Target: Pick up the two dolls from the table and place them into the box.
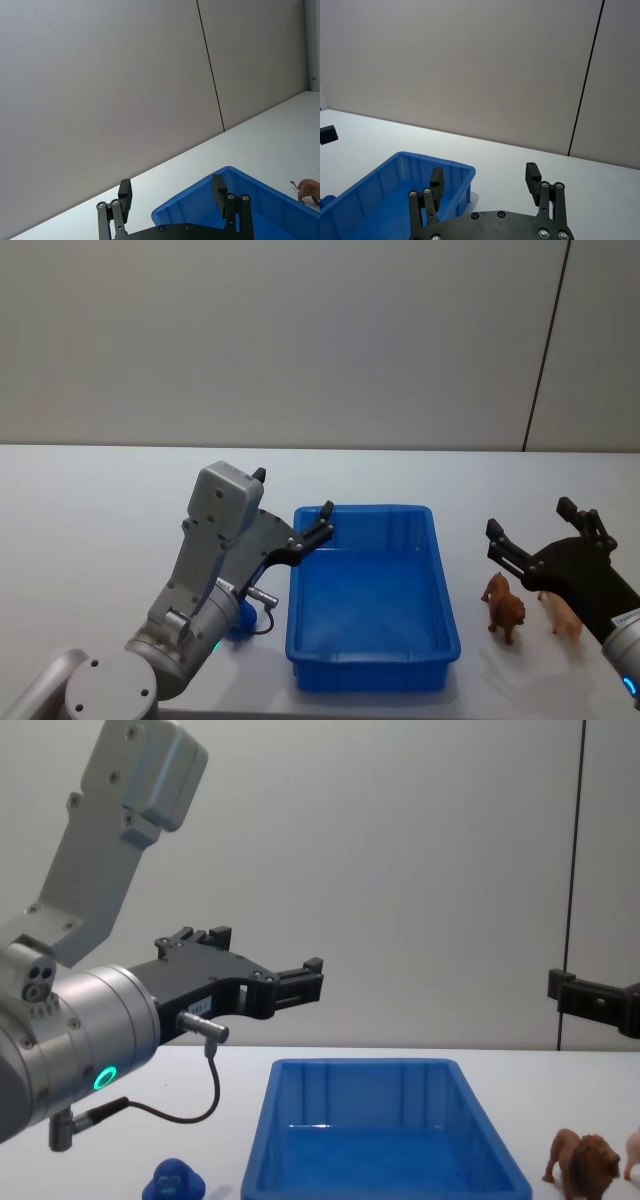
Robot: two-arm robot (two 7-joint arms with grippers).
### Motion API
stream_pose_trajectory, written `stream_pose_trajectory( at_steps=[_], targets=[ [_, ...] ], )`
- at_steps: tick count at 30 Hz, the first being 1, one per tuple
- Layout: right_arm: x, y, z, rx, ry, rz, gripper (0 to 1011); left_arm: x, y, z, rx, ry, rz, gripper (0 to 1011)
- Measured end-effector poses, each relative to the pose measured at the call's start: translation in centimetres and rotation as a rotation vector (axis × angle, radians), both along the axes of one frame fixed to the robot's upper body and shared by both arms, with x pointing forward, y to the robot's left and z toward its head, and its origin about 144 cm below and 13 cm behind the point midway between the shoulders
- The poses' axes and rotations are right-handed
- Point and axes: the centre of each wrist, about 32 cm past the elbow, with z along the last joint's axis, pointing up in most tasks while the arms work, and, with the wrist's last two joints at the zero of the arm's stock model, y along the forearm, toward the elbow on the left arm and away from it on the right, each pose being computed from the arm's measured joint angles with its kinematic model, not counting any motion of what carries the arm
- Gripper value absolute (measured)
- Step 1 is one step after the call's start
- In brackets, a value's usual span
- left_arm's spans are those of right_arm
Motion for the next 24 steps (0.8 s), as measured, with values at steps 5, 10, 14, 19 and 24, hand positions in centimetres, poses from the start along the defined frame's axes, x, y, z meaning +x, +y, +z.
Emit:
stream_pose_trajectory(
  at_steps=[5, 10, 14, 19, 24],
  targets=[
    [0.2, -0.1, 0.0, -0.001, 0.001, -0.003, 1001, 0.0, 0.0, 0.0, 0.000, 0.000, 0.000, 1002],
    [0.6, -0.3, 0.0, -0.006, 0.009, -0.012, 1001, 0.0, 0.0, 0.0, 0.000, 0.000, 0.000, 1002],
    [1.0, -0.6, 0.0, -0.018, 0.017, -0.023, 1001, 0.0, 0.0, 0.0, 0.000, 0.000, 0.000, 1002],
    [1.4, -1.1, -0.1, -0.035, 0.025, -0.046, 1001, 0.0, 0.0, 0.0, 0.000, 0.000, 0.000, 1002],
    [1.7, -1.7, -0.2, -0.051, 0.032, -0.071, 1001, 0.0, 0.0, 0.0, 0.000, 0.000, 0.000, 1002]
  ],
)
